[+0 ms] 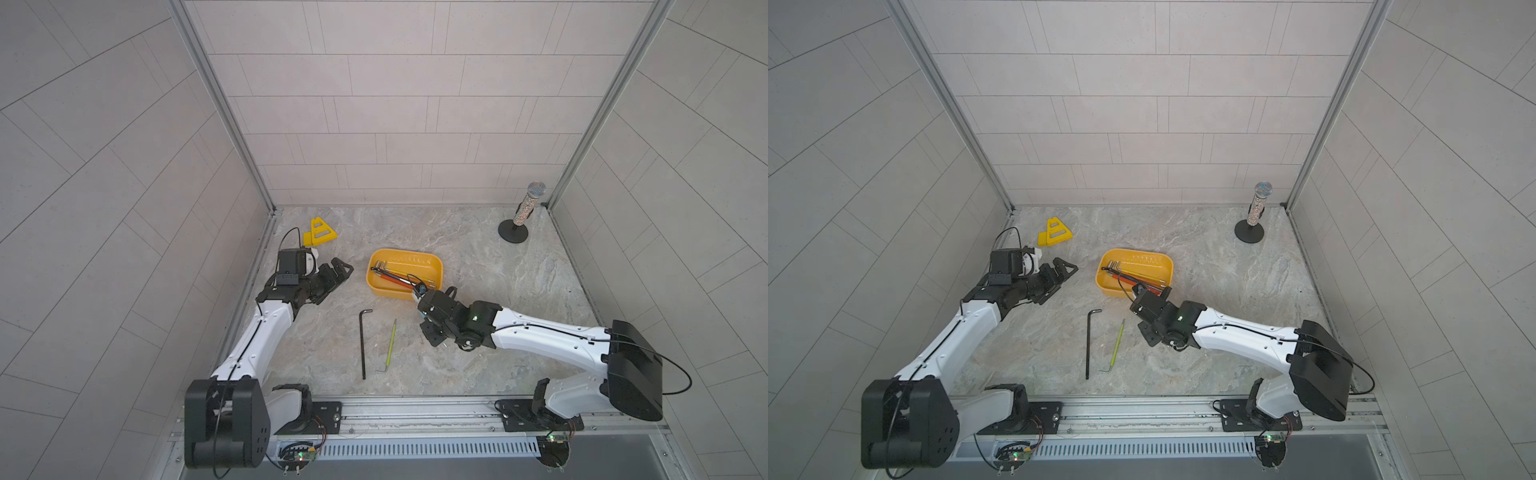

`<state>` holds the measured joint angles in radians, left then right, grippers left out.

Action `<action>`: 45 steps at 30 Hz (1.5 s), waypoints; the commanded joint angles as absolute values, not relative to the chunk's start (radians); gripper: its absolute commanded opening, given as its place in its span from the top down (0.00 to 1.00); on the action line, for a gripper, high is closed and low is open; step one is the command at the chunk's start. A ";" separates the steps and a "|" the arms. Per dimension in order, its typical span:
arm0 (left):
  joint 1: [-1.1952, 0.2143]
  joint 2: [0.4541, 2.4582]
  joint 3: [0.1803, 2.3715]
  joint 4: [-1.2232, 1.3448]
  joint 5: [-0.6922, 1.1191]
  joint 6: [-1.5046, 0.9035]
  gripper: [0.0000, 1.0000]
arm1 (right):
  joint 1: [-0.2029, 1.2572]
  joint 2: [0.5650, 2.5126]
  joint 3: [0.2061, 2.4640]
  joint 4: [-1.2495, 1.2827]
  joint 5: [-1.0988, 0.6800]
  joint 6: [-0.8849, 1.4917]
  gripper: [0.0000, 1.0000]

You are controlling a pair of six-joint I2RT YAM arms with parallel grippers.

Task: Put the hex key on the desktop into the storage box
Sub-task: Place the Allen key in the storage box.

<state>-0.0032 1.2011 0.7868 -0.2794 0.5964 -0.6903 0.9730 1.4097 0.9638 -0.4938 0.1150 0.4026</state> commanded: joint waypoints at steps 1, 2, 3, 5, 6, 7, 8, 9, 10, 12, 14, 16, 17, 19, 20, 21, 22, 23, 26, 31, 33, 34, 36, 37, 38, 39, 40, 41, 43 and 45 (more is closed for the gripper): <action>-0.022 1.227 0.844 -0.250 0.609 -0.695 0.01 | 0.934 1.391 1.012 -0.545 0.132 0.326 1.00; -0.026 1.234 0.855 -0.249 0.606 -0.692 0.01 | 0.919 1.393 1.026 -0.550 0.126 0.309 1.00; -0.027 1.245 0.865 -0.246 0.607 -0.693 0.01 | 0.906 1.396 1.036 -0.555 0.122 0.296 1.00; -0.029 1.272 0.891 -0.234 0.626 -0.709 0.01 | 0.877 1.403 1.060 -0.558 0.113 0.268 1.00; -0.031 1.287 0.901 -0.228 0.635 -0.714 0.01 | 0.862 1.406 1.070 -0.557 0.103 0.258 1.00; -0.034 1.301 0.914 -0.224 0.639 -0.718 0.01 | 0.846 1.412 1.083 -0.558 0.091 0.247 1.00; -0.040 1.315 0.928 -0.224 0.640 -0.718 0.01 | 0.829 1.421 1.096 -0.558 0.077 0.237 1.00; -0.045 1.327 0.939 -0.223 0.639 -0.717 0.01 | 0.815 1.429 1.109 -0.557 0.063 0.229 1.00; -0.049 1.341 0.948 -0.222 0.636 -0.714 0.01 | 0.800 1.440 1.125 -0.556 0.046 0.218 1.00; -0.054 1.366 0.966 -0.214 0.648 -0.718 0.01 | 0.776 1.467 1.160 -0.557 0.018 0.198 1.00; -0.053 1.404 0.987 -0.199 0.675 -0.719 0.01 | 0.754 1.503 1.201 -0.558 -0.002 0.177 1.00; -0.053 1.434 1.008 -0.190 0.691 -0.746 0.01 | 0.740 1.543 1.239 -0.560 -0.017 0.158 1.00; -0.053 1.447 1.020 -0.192 0.695 -0.745 0.01 | 0.736 1.562 1.260 -0.561 -0.023 0.151 1.00; -0.053 1.471 1.041 -0.204 0.696 -0.731 0.01 | 0.726 1.602 1.298 -0.560 -0.039 0.139 1.00; -0.053 1.480 1.048 -0.216 0.695 -0.730 0.01 | 0.723 1.623 1.319 -0.561 -0.047 0.131 1.00; -0.054 1.486 1.051 -0.226 0.692 -0.707 0.01 | 0.720 1.642 1.337 -0.561 -0.052 0.124 1.00; -0.052 1.491 1.049 -0.233 0.690 -0.697 0.01 | 0.718 1.664 1.356 -0.561 -0.060 0.112 1.00; -0.051 1.494 1.044 -0.236 0.687 -0.695 0.01 | 0.716 1.687 1.380 -0.562 -0.069 0.099 1.00; -0.044 1.494 1.037 -0.228 0.700 -0.703 0.01 | 0.708 1.756 1.448 -0.578 -0.083 0.059 1.00; -0.015 1.482 1.007 -0.183 0.722 -0.741 0.01 | 0.681 1.858 1.558 -0.623 -0.126 -0.007 1.00; 0.003 1.485 0.987 -0.144 0.746 -0.779 0.01 | 0.672 1.891 1.584 -0.625 -0.132 -0.036 1.00; 0.011 1.487 0.982 -0.134 0.753 -0.789 0.01 | 0.668 1.906 1.599 -0.626 -0.130 -0.049 1.00; 0.018 1.488 0.979 -0.133 0.756 -0.792 0.01 | 0.659 1.935 1.624 -0.632 -0.132 -0.070 1.00; 0.022 1.489 0.980 -0.132 0.756 -0.794 0.01 | 0.654 1.952 1.639 -0.636 -0.132 -0.081 1.00; 0.024 1.488 0.980 -0.128 0.756 -0.796 0.01 | 0.650 1.966 1.650 -0.639 -0.132 -0.092 1.00; 0.023 1.488 0.978 -0.128 0.756 -0.797 0.01 | 0.647 1.978 1.660 -0.641 -0.130 -0.103 1.00; 0.024 1.489 0.977 -0.127 0.756 -0.798 0.01 | 0.644 1.991 1.671 -0.643 -0.125 -0.112 1.00; 0.024 1.488 0.976 -0.125 0.757 -0.799 0.01 | 0.642 2.002 1.681 -0.646 -0.123 -0.120 1.00; 0.025 1.488 0.976 -0.126 0.756 -0.799 0.01 | 0.635 2.024 1.698 -0.648 -0.121 -0.134 1.00; 0.027 1.488 0.975 -0.126 0.753 -0.798 0.01 | 0.631 2.044 1.716 -0.648 -0.120 -0.147 1.00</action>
<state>0.0223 1.4933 0.9894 -0.1455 0.7414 -0.7944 0.6373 2.0212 1.6844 -0.6182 -0.1268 -0.1043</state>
